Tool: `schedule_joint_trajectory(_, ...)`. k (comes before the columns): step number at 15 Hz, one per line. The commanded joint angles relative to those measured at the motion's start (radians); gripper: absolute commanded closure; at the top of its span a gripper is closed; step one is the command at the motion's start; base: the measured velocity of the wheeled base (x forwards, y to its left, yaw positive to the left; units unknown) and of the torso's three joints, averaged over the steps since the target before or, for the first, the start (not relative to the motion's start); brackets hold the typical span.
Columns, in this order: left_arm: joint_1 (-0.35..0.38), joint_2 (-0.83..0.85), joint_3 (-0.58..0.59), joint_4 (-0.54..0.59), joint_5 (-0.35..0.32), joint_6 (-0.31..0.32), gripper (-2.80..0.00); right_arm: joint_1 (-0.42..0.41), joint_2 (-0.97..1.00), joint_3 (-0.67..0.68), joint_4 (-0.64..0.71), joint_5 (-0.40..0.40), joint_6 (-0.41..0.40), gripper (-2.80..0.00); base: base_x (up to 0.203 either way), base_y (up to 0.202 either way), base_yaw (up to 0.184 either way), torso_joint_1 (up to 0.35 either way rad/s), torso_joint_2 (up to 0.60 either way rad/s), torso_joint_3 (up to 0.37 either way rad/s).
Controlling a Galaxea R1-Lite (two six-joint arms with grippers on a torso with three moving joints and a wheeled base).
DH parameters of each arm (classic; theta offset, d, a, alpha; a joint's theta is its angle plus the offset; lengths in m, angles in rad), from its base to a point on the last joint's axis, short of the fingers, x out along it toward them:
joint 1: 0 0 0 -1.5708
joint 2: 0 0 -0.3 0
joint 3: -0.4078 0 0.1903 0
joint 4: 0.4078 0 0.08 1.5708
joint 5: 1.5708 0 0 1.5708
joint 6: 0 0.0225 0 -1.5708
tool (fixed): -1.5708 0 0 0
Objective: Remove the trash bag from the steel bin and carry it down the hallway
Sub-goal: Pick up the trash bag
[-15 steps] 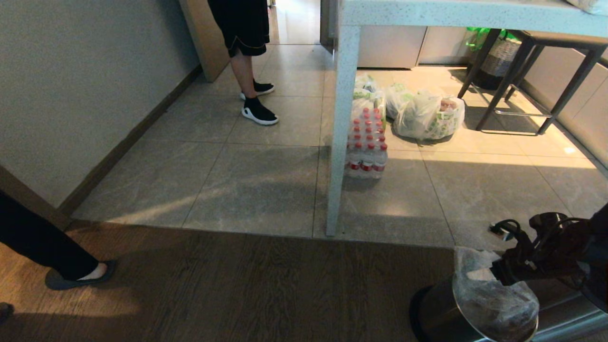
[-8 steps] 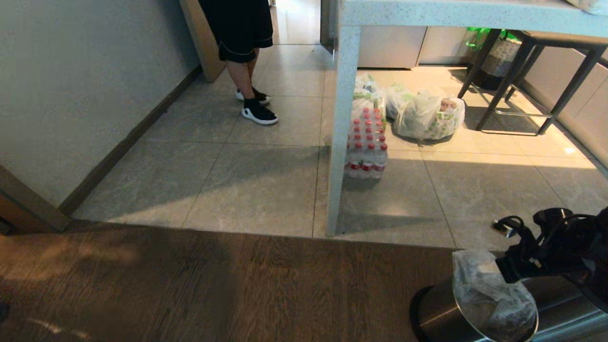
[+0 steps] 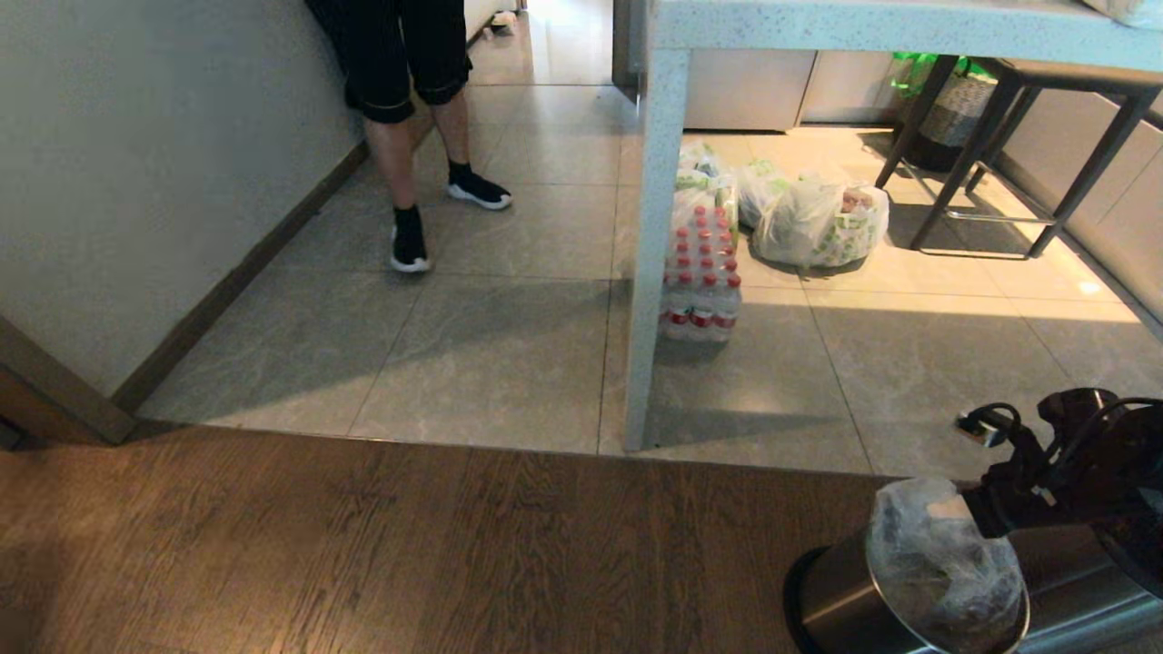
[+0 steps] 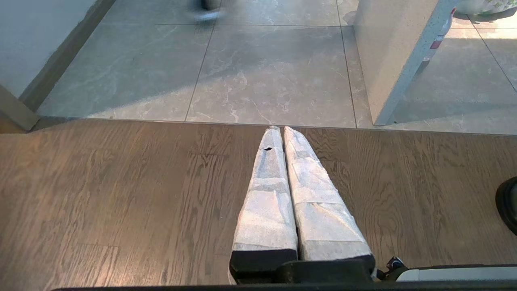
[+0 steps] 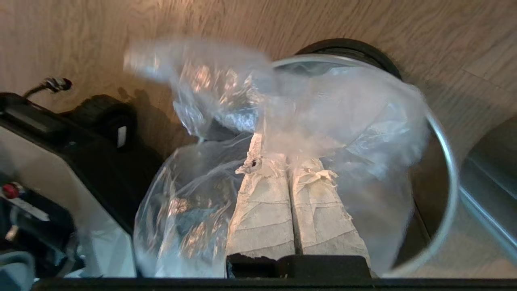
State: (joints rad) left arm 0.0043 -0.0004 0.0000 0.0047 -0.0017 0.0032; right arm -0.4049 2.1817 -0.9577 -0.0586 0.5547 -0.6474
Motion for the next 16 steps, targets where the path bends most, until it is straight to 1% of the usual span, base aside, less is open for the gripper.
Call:
schedule_joint_trajectory(1,0.0,0.0,0.002,0.0,0.0,0.0,0.0,-0.005,-0.079,0.009,0.014,0.003,0.028,0.0,0.0,0.0,0.0,0.0,0.0,0.0)
schedule_joint_trajectory(3,0.0,0.0,0.002,0.0,0.0,0.0,0.0,-0.007,-0.121,0.028,0.016,0.003,0.081,0.0,0.0,0.0,0.0,0.0,0.0,0.0)
schedule_joint_trajectory(4,0.0,0.0,0.002,0.0,0.0,0.0,0.0,-0.012,-0.141,0.035,0.017,0.003,0.089,0.0,0.0,0.0,0.0,0.0,0.0,0.0)
schedule_joint_trajectory(7,0.0,0.0,0.002,0.0,0.0,0.0,0.0,-0.014,-0.189,0.047,0.02,0.003,0.092,0.0,0.0,0.0,0.0,0.0,0.0,0.0)
schedule_joint_trajectory(9,0.0,0.0,0.002,0.0,0.0,0.0,0.0,-0.028,-0.221,0.044,0.045,0.001,0.093,0.0,0.0,0.0,0.0,0.0,0.0,0.0)
schedule_joint_trajectory(12,0.0,0.0,0.002,0.0,0.0,0.0,0.0,-0.077,-0.274,0.025,0.1,-0.001,0.091,0.0,0.0,0.0,0.0,0.0,0.0,0.0)
schedule_joint_trajectory(14,0.0,0.0,0.002,0.0,0.0,0.0,0.0,-0.117,-0.307,0.014,0.122,-0.025,0.086,0.0,0.0,0.0,0.0,0.0,0.0,0.0)
schedule_joint_trajectory(16,0.0,0.0,0.002,0.0,0.0,0.0,0.0,-0.132,-0.339,0.018,0.133,-0.036,0.087,0.0,0.0,0.0,0.0,0.0,0.0,0.0)
